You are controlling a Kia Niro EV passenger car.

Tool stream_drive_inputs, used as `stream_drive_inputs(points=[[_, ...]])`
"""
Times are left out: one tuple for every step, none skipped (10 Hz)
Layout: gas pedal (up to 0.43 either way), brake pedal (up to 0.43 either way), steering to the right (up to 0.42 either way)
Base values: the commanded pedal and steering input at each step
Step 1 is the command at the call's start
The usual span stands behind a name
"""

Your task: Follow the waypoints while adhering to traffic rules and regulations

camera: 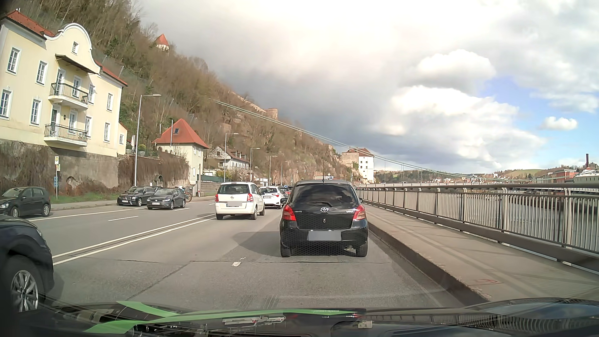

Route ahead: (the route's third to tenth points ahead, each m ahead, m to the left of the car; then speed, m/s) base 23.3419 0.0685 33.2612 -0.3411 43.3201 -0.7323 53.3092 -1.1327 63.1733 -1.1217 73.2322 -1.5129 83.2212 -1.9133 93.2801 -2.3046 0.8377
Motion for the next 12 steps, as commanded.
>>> stream_drive_inputs(points=[[0.039,0.000,0.012],[0.059,0.000,0.012],[0.079,0.000,0.012],[0.098,0.000,0.012],[0.098,0.000,0.012],[0.110,0.000,0.012],[0.110,0.000,0.012],[0.110,0.000,0.010],[0.130,0.000,0.006],[0.130,0.000,0.006],[0.138,0.000,0.005],[0.138,0.000,0.004]])
